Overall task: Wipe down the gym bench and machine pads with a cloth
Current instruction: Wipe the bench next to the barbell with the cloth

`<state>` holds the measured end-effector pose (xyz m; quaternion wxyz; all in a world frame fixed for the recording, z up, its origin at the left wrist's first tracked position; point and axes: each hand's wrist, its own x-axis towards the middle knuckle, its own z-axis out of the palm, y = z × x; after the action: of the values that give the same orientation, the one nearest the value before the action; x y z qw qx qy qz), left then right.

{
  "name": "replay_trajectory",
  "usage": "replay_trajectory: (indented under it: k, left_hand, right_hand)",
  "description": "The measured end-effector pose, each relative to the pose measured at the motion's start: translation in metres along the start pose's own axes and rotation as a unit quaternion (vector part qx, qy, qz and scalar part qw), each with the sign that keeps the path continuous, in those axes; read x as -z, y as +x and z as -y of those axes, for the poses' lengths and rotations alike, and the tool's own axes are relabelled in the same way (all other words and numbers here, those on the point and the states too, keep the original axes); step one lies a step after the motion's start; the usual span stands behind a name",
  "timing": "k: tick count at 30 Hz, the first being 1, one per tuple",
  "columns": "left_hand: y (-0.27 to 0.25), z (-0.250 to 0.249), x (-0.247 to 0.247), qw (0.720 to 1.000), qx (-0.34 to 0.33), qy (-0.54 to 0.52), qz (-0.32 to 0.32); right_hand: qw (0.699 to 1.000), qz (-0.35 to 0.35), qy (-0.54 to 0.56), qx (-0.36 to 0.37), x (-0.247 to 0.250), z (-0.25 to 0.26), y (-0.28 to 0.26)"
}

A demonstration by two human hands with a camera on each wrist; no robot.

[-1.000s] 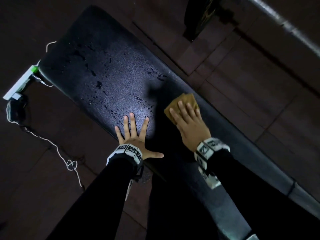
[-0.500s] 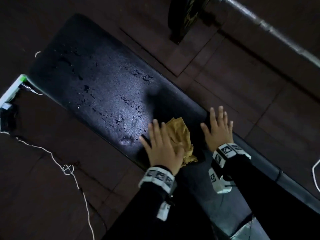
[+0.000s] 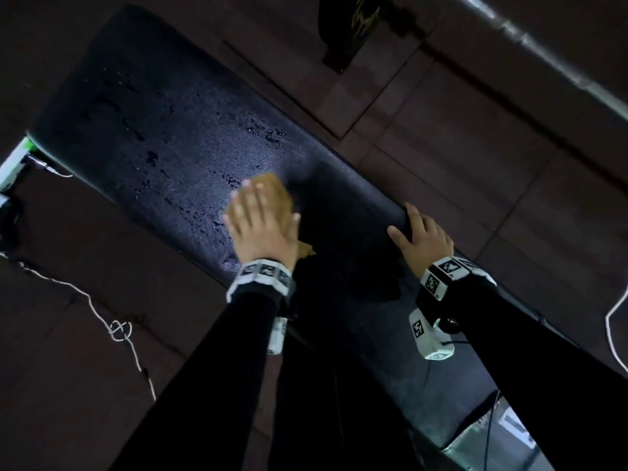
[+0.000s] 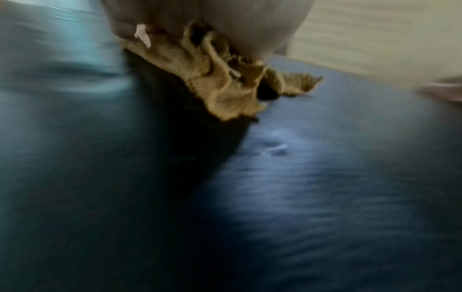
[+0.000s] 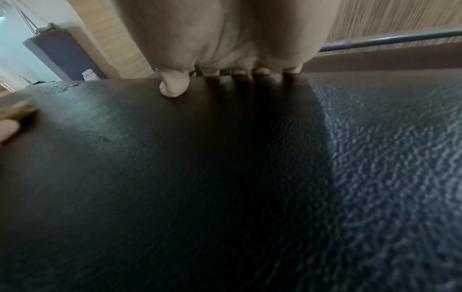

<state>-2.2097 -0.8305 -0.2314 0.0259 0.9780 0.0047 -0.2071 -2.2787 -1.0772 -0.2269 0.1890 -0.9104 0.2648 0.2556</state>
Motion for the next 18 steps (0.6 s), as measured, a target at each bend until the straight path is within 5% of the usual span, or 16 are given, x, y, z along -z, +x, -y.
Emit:
replay_trajectory:
  k: [5,9,13,18]
  left_hand:
    - [-0.03,0.046,-0.012,0.994,0.058,-0.082,-0.046]
    - [-0.083,0.024,-0.032,0.987,0.103,-0.12,-0.028]
    - [-0.114,-0.023,-0.043,0.995,0.029,-0.095,0.012]
    - [-0.079,-0.051,-0.035,0.998,-0.054,-0.037,0.011]
  right_hand:
    - [1.0,0.003,0.0,-0.001,-0.001,0.0,0.001]
    - [1.0,-0.011,-0.002,-0.003,-0.003,0.001,-0.001]
    - [1.0,-0.005,0.006,-0.009,-0.003,0.002,0.0]
    - [1.0,0.014,0.02,-0.014,-0.002,0.0,0.002]
